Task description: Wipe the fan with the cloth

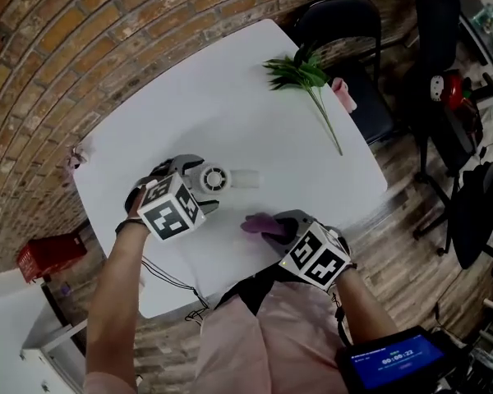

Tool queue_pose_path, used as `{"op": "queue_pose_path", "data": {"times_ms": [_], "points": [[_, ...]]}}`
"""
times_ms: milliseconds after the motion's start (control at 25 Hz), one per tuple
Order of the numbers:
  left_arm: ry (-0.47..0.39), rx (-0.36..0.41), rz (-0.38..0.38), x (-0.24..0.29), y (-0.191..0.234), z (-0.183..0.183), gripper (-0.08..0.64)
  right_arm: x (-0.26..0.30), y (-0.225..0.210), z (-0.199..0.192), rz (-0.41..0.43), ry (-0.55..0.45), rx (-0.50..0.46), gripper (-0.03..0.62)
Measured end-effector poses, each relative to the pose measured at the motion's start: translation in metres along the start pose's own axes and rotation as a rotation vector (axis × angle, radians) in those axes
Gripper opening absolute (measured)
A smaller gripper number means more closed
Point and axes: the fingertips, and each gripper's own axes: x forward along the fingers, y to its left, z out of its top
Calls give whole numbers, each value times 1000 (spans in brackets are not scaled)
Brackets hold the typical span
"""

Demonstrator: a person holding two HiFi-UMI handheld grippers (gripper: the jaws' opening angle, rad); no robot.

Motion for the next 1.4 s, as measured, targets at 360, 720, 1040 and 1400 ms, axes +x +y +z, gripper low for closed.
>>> {"op": "queue_pose_path", "data": {"times_ms": [360, 720, 1040, 1400], "points": [[-648, -521, 814, -215, -1, 34, 14, -85, 2, 131, -221, -456, 13, 89], [-974, -677, 1156, -338, -34, 41, 12, -155, 48, 244, -388, -751, -149, 92], [-1016, -637, 1214, -362, -47, 46, 12, -164, 58, 246, -465, -760, -195, 81], [-1025, -634, 1198, -358, -45, 53, 14, -167, 55, 249, -486, -756, -210, 81]]}}
